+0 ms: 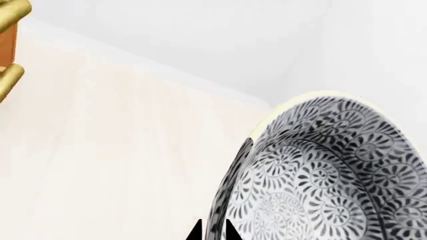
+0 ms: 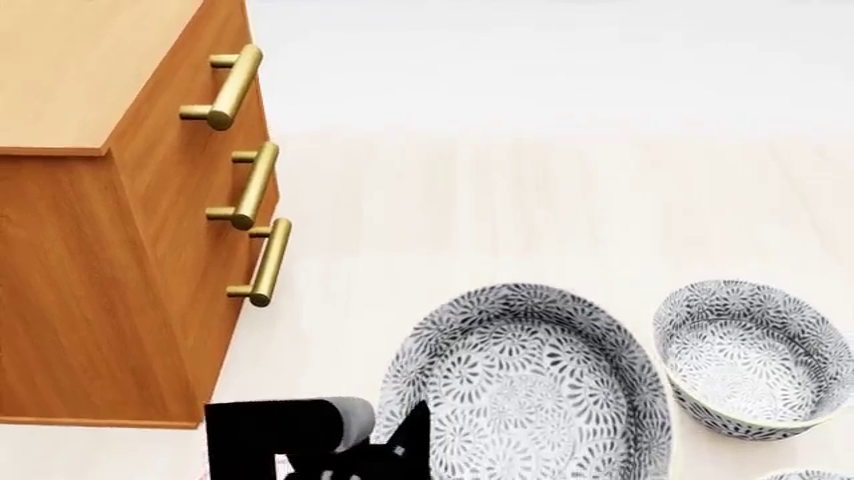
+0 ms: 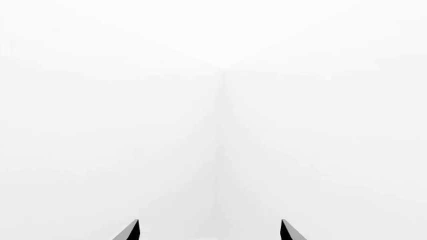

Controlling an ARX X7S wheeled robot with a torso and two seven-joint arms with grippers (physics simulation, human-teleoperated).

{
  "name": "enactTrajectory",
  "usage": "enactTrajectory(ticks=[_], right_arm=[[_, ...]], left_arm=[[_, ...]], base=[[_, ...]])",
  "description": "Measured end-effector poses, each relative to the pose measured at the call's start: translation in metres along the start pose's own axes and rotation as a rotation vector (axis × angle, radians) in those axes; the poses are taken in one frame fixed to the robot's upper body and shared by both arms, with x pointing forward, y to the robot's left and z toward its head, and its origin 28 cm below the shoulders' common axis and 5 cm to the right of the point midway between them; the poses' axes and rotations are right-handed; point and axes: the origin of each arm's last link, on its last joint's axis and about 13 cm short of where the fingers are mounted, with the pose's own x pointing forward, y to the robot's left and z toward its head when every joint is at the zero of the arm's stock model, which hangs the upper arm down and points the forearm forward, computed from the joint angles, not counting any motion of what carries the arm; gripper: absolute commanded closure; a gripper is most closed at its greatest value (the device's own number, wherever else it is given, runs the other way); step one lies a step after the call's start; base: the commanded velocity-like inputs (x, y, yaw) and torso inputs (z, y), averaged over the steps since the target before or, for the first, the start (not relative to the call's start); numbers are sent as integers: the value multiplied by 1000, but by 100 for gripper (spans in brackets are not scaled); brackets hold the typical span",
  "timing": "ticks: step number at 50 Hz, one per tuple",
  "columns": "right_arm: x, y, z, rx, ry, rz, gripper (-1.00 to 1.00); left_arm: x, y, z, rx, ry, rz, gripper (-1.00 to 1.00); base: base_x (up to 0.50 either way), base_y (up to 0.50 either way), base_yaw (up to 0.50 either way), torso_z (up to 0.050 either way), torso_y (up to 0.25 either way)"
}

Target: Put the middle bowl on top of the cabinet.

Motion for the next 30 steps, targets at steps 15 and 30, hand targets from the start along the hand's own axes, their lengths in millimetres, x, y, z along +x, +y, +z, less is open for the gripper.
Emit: enactTrajectory(ticks=[15,30], right_arm=[[-1,0,1,4,-11,1,-100],[-1,1,1,7,-18,-3,-100]], left_arm=[[-25,-17,36,25,-129,-78,100],[-45,-32,77,61,-241,-156,100]], base=[[0,0,0,27,250],[0,0,0,25,233]])
